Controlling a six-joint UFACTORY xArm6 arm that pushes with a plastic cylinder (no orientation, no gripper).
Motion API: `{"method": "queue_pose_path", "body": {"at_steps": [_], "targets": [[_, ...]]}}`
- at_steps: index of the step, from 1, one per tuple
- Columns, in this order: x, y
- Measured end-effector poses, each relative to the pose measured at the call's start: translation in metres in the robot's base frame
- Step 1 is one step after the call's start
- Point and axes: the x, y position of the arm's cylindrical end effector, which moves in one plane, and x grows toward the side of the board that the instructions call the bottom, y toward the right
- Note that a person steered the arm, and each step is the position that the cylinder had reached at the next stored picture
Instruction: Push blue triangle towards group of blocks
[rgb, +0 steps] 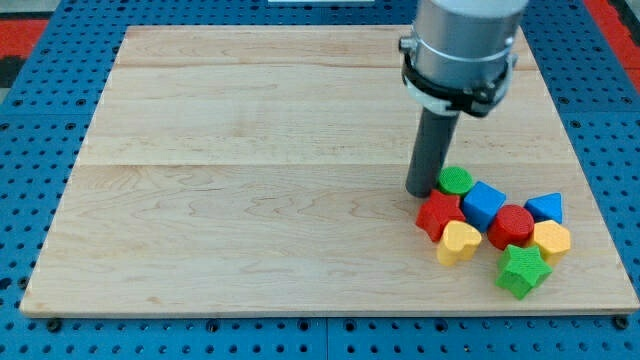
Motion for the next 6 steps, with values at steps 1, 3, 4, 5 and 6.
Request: {"method": "queue_pose_path", "body": {"at_steps": [1, 3, 4, 5, 6], "targets": [[-0.013, -0.003], [-0.070, 0.105], [-0.003, 0.203], [0.043, 0.192], [0.032, 0.141]]}}
